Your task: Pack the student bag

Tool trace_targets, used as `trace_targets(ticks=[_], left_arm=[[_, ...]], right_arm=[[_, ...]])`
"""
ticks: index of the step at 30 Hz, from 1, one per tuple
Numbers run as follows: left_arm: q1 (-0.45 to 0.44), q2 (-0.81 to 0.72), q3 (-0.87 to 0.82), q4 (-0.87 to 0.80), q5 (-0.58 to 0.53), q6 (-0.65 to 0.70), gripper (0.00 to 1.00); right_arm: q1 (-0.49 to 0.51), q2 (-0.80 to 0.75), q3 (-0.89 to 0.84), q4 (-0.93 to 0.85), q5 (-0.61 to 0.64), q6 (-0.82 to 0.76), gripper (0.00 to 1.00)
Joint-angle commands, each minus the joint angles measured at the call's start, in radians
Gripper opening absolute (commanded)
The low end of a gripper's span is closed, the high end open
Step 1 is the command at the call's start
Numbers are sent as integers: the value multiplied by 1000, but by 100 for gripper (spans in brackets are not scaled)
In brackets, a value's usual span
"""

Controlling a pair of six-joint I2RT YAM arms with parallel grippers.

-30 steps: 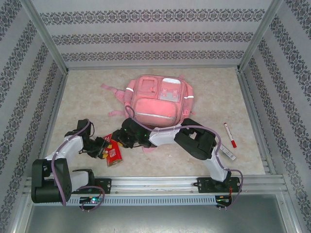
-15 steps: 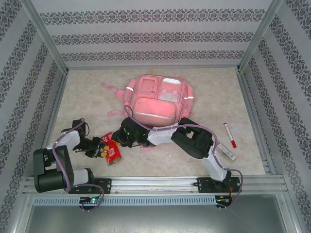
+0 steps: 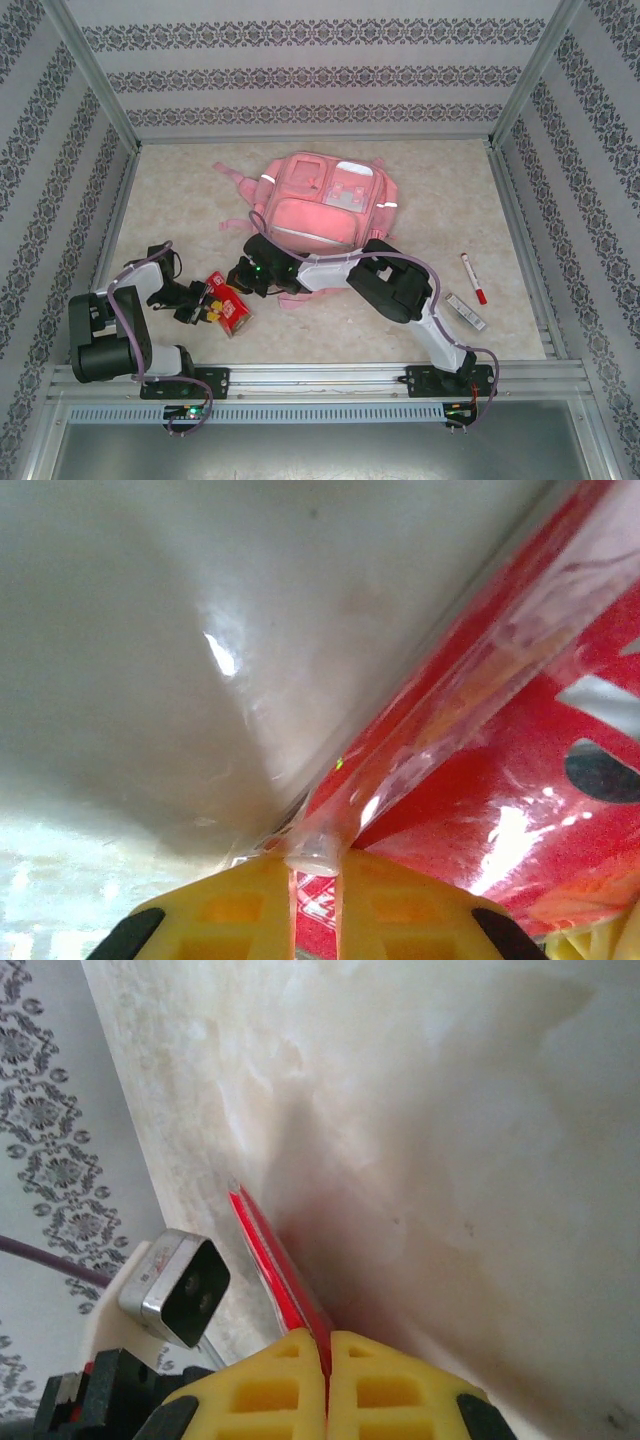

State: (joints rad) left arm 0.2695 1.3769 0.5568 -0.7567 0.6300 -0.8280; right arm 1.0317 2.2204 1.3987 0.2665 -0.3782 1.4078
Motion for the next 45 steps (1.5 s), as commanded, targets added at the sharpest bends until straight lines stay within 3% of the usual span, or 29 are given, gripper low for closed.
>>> trace_targets(ticks=[1,5,9,14,17,21,24,27,37,45], left_arm=[[-1,20,17,143,-195,38,16],[-1,3,62,160,-29,84,21],[-1,-51,142,118,169,211,49],[-2,-153,196,71,271,254,65],[-4,-242,150,218,343,175,66],[-48,-326,34,581,473,-43,68],[-128,-348,15,687,466,-81,74],[-221,-321,34,663,404,-34,74],[-536,-68,61,802,200,-26,67],[-586,111,124,832,157,3,61]], right_arm=[[51,-78,52,-61,-124,-87,0],[22,-157,46,-150,-124,-252,0],[7,-287,16,-300,-24,-459,0],[-16,-425,-69,-353,97,-552,0],[-37,-489,-119,-351,141,-570,0],[-68,-568,-175,-354,167,-592,0],[-103,-630,-231,-358,187,-589,0],[-168,-677,-295,-367,187,-593,0],[-318,-723,-450,-402,173,-665,0],[-321,-711,-470,-357,116,-675,0]])
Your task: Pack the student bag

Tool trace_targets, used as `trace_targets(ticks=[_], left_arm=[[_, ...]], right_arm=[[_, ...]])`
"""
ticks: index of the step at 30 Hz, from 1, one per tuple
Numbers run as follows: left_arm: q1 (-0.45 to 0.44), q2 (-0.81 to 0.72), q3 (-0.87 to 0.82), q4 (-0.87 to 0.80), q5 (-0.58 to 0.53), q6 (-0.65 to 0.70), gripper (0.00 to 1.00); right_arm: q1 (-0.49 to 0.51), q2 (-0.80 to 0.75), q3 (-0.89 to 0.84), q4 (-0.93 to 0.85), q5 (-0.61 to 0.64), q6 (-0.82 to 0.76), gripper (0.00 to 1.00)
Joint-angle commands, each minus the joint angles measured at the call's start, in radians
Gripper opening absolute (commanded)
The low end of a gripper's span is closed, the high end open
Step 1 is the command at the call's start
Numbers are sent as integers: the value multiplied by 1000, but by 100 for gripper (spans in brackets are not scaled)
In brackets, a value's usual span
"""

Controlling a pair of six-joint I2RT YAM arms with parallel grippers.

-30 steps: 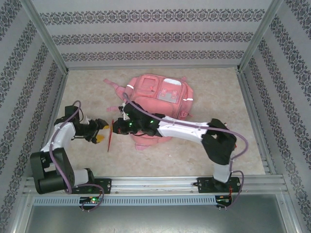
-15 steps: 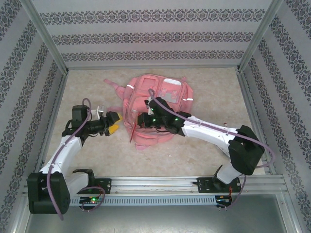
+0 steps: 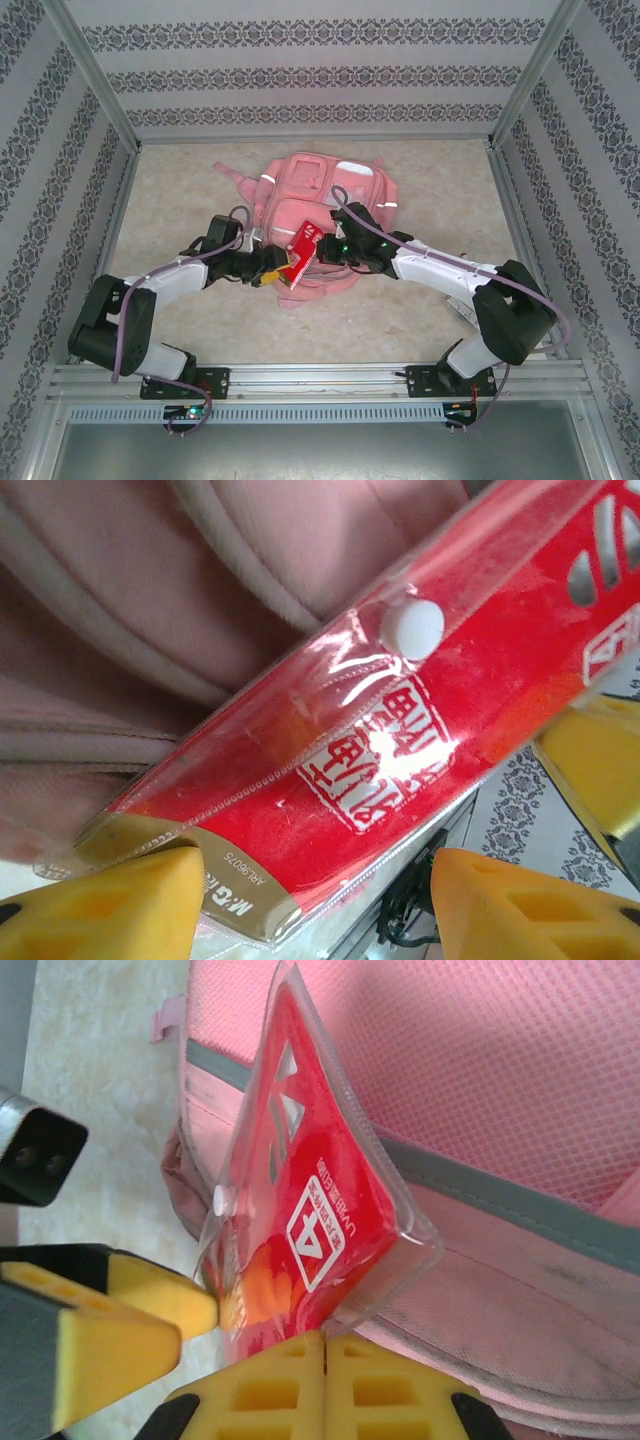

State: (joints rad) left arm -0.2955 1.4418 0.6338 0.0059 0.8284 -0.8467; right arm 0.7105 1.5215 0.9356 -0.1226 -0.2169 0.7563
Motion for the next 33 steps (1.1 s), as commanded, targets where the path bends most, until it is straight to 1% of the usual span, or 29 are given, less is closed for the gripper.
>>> trace_targets(ticks=[1,2,3,4,6,9,11,14,15,17,18,20,22,23,26,27,28,29,30,32,33], left_arm=[[-22,50,49,69,-41,23,61],[-22,53,50,69,-42,24,61],[-24,80,61,69,-43,27,60],[-27,115,64,87,-40,17,58],[-31,122,54,106,-39,10,57],[-32,132,44,121,-37,11,56],[-33,140,40,123,-35,17,55],[-33,149,30,138,-34,14,54],[-32,149,26,145,-32,11,54],[-32,145,23,152,-24,7,54],[-32,140,23,153,-22,6,54],[-32,114,27,143,-18,6,54],[-31,69,41,104,-28,13,55],[-31,40,51,78,-34,18,57],[-28,-70,111,-43,-66,70,62],[-30,-111,142,-98,-95,109,63],[-29,-154,168,-146,-150,153,64],[-32,-188,180,-160,-211,185,65],[-32,-222,178,-139,-261,222,64],[-35,-250,186,-92,-291,348,61],[-37,-238,217,-116,-311,422,61]], right_arm=[[1,-10,-8,36,-52,-23,0],[1,-3,-8,42,-63,-22,0],[-1,5,-10,53,-83,-19,11],[0,17,-14,71,-106,-20,25],[0,29,-23,84,-112,-13,33],[3,58,-39,121,-123,5,37],[23,71,-32,114,-90,-9,41],[32,92,-38,137,-70,18,43],[32,99,-39,145,-70,22,42],[33,117,-36,175,-82,20,37],[34,124,-34,185,-86,21,32],[33,128,-33,211,-89,20,15],[33,104,-37,214,-61,22,2],[32,82,-42,214,-42,24,0],[23,-22,-64,184,13,38,0],[14,-65,-70,165,23,44,0],[-1,-110,-77,150,21,47,0],[-14,-147,-82,131,21,48,0],[-35,-193,-86,101,21,50,0],[-84,-274,-96,33,24,46,0],[-116,-319,-101,-8,25,42,0]])
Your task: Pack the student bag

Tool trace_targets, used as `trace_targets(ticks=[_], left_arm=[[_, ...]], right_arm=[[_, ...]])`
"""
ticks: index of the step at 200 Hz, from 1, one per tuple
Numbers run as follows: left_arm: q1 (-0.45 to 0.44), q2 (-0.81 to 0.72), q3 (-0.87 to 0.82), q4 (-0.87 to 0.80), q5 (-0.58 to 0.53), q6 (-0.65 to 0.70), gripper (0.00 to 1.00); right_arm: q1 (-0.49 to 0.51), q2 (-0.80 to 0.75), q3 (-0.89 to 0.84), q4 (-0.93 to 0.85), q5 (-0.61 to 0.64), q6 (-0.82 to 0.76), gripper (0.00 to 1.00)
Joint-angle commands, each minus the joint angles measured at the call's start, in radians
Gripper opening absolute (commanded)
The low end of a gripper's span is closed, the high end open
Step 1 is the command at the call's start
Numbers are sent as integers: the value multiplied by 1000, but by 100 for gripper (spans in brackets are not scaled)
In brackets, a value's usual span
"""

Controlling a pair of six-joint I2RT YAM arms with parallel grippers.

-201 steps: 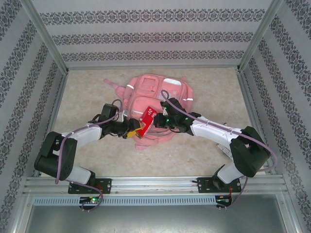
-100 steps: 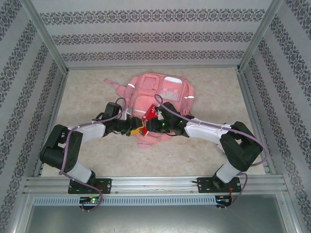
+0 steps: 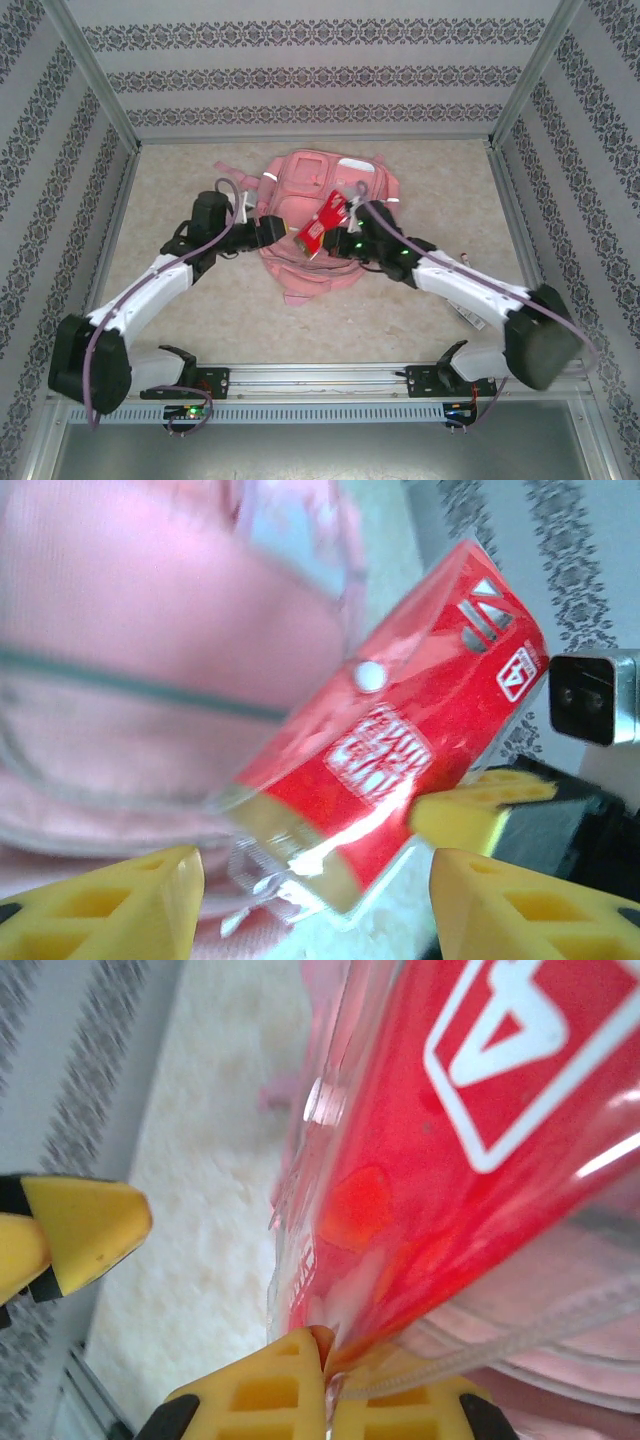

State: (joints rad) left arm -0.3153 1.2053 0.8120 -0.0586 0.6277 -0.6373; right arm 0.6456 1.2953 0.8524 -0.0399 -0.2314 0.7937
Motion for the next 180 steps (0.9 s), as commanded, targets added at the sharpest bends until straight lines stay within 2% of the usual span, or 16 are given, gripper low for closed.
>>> trace_targets(ticks=[1,21,39,66,86,98,150,180], left_arm=[[-20,27,83,-107,-133,296,61],[-39,145,217,-268,-197,520,61],[-83,234,277,-324,-213,752,62],[-199,323,307,-379,-246,1123,70],[-277,382,331,-436,-304,1307,75],[-303,411,340,-437,-361,1341,77],[-318,558,441,-388,-642,1311,74],[-322,630,480,-365,-752,1352,69]], right_arm=[[-90,-136,-22,-130,36,-2,0],[-222,-270,-31,-263,45,-35,0],[-352,-377,-29,-392,64,-107,0],[-552,-472,-5,-560,19,-218,0],[-629,-502,13,-637,-8,-283,0],[-646,-513,12,-653,-22,-300,0],[-655,-514,-13,-629,-67,-281,0],[-655,-515,-3,-626,-78,-280,0]])
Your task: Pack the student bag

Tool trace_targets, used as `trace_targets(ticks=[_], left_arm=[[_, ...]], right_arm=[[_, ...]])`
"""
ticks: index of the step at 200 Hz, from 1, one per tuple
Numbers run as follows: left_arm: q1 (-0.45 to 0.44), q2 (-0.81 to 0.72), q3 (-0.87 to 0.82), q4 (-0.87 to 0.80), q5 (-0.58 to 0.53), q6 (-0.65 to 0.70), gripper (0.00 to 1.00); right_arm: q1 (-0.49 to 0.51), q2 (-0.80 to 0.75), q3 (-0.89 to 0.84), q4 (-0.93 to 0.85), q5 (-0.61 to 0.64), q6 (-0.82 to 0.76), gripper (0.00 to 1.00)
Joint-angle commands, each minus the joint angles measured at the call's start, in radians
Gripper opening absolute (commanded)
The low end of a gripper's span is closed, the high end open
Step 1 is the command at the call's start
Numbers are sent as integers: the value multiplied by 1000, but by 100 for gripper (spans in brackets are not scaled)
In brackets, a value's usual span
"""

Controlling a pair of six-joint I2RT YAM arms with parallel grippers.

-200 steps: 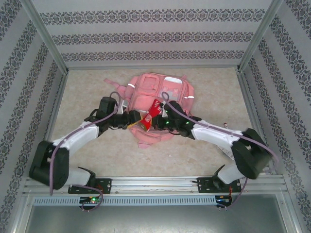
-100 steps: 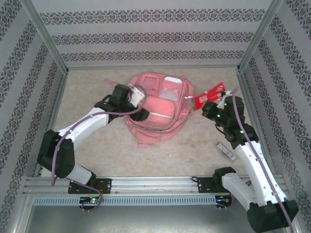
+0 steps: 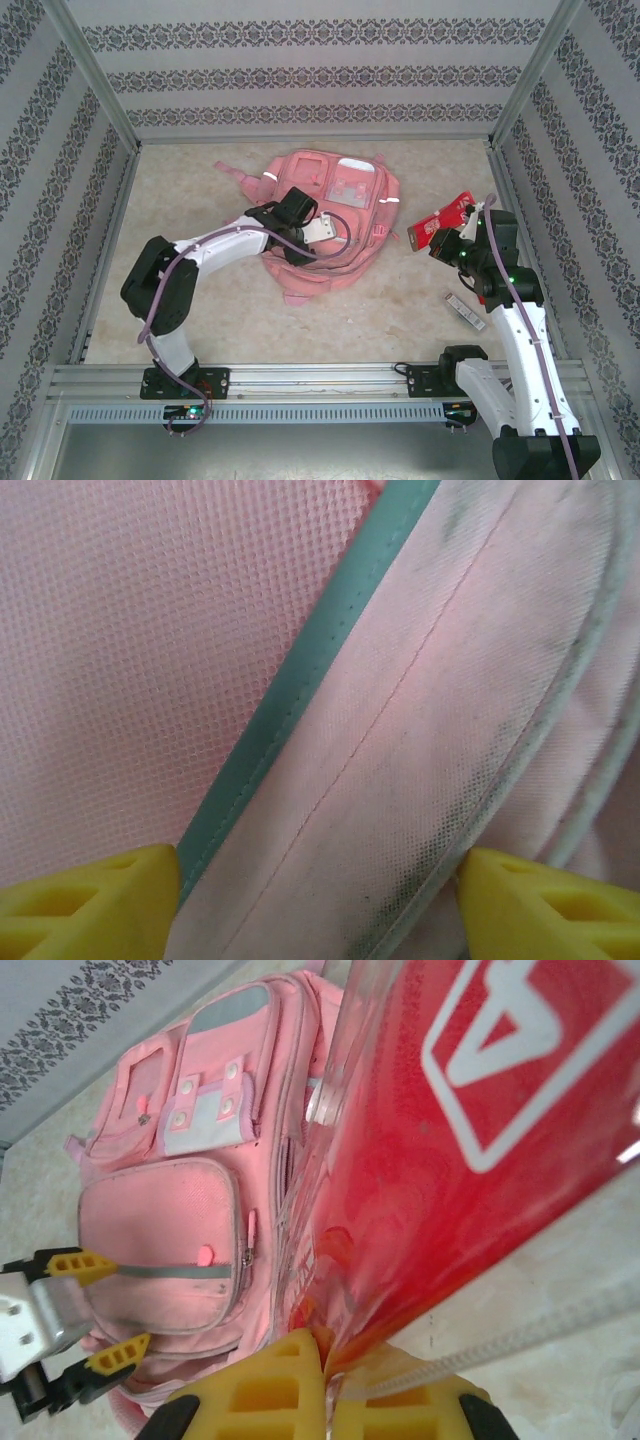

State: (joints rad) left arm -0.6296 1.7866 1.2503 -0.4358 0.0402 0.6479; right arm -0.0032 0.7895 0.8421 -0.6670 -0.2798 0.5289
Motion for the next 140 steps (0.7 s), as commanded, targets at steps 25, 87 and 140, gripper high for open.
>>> trace_targets(ticks=[25,87,140], left_arm=[[-9,85,69,22,-159,80,58],[-16,86,74,35,-80,127,17],[-19,-2,253,-109,-12,-72,0]], right_arm=[[-6,-19,9,-4,-35,-13,0],[-7,-37,-22,-8,-99,9,0],[-6,8,-71,87,-437,96,0]])
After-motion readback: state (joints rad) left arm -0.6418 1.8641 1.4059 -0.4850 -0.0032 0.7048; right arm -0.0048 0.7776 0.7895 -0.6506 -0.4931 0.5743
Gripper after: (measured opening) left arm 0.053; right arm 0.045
